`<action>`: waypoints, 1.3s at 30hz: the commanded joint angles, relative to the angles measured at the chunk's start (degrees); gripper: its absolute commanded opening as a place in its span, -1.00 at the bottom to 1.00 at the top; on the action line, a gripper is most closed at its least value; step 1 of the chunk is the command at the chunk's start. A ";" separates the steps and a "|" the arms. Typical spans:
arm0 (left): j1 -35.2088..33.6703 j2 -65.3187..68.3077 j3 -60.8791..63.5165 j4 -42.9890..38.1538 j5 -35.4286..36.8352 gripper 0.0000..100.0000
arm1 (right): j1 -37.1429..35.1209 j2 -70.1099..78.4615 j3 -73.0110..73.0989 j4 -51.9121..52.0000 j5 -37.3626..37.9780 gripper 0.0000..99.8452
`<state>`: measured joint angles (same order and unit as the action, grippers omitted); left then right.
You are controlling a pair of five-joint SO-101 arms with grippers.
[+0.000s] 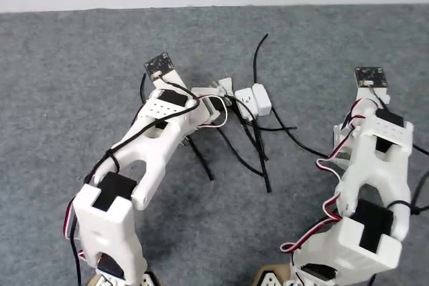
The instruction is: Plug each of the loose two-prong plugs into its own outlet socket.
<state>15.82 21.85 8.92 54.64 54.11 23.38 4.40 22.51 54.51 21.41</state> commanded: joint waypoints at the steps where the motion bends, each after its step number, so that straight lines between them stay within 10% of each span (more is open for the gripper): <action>1: -2.29 -1.58 -0.48 -0.62 0.70 -0.23 | 1.01 -0.48 -3.34 -0.04 0.09 -0.56; 8: -3.25 3.78 -4.35 -1.05 0.35 -0.65 | 1.01 -0.48 -3.96 1.01 0.09 -0.56; 19: -0.88 7.03 -9.71 0.70 -6.33 -0.59 | 1.89 -0.48 -4.04 1.01 0.09 -0.56; 30: 2.02 -6.77 -8.57 23.38 -37.71 -0.88 | 1.63 -0.04 -3.87 1.01 0.09 -0.56; 39: 6.15 -18.02 14.02 23.38 -54.07 -0.97 | 1.80 -0.13 -3.87 1.01 0.26 -0.56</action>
<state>18.81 9.45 14.64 79.52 3.38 24.53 4.66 22.51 54.77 21.41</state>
